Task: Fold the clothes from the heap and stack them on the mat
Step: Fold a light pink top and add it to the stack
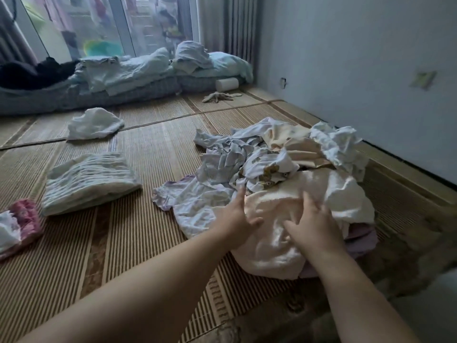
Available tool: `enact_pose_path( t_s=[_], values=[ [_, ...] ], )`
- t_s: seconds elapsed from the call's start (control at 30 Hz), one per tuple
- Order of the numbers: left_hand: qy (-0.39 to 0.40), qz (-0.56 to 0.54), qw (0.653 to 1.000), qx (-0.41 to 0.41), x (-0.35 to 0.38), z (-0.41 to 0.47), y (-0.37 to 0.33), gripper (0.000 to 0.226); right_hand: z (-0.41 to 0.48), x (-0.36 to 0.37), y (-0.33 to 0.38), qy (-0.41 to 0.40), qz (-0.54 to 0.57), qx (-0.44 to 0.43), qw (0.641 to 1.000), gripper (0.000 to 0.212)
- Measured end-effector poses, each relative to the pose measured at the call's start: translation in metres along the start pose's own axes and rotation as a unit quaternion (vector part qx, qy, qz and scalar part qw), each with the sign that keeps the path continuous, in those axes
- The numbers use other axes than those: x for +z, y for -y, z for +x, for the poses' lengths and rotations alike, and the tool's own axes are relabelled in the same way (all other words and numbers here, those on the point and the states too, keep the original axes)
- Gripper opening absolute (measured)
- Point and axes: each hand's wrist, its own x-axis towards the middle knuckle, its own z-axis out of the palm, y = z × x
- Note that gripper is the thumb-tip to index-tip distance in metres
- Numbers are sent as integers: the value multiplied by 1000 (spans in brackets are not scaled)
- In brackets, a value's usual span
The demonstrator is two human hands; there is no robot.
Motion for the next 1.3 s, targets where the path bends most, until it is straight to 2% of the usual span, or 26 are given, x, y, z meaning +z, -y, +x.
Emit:
enact_pose_path(
  t_s=[0.07, 0.17, 0.2, 0.27, 0.33, 0.4, 0.47, 0.53, 0.63, 0.8, 0.87, 0.93, 1.03, 1.1, 1.2, 1.27, 1.3],
  values=[
    [9, -11, 999, -37, -7, 2, -7, 82, 2, 1, -4, 32, -3, 11, 999, 87],
    [37, 50, 998, -19, -26, -3, -18, 13, 1, -3, -6, 24, 10, -5, 1000, 83],
    [50, 63, 997, 1, -35, -10, -24, 10, -1, -5, -6, 20, 13, -13, 1000, 80],
    [80, 36, 996, 24, -54, -23, -34, 18, -4, -9, -3, 18, 22, -31, 999, 77],
    [119, -61, 990, 47, -74, -43, -44, 11, -7, -12, 0, 8, 38, -43, 998, 69],
    [147, -121, 980, 62, -92, -64, -52, 9, -11, -18, 4, -6, 58, -44, 997, 45],
    [144, -94, 983, 61, -103, -80, -54, 12, -16, -23, 11, -27, 67, -53, 996, 30],
    [100, -55, 992, 54, -114, -93, -52, 22, -29, -34, 22, -57, 91, -81, 991, 22],
    [40, -169, 984, 42, -142, -113, -49, 27, -44, -74, 47, -131, 130, -154, 971, 14],
    [-74, -276, 952, 112, -220, -154, -66, 23, -54, -164, 111, -187, 42, -292, 937, 24],
    [-128, -271, 944, 138, -253, -167, -73, 16, -59, -194, 142, -211, 40, -322, 922, 32],
    [-161, -243, 945, 151, -282, -181, -75, 6, -64, -218, 171, -217, 78, -339, 912, 28],
    [-219, -114, 957, 149, -318, -200, -69, 13, -75, -240, 207, -161, 193, -360, 899, 23],
    [-214, -19, 966, 140, -336, -216, -60, 17, -86, -247, 228, -125, 261, -361, 886, 20],
    [-167, 98, 977, 92, -360, -238, -42, 9, -104, -251, 252, -98, 305, -368, 873, 18],
    [-181, 115, 975, 59, -376, -252, -26, 14, -112, -247, 263, -89, 286, -378, 876, 21],
    [-182, 72, 979, 50, -382, -257, -18, 14, -114, -244, 265, -77, 273, -378, 881, 23]
  ],
)
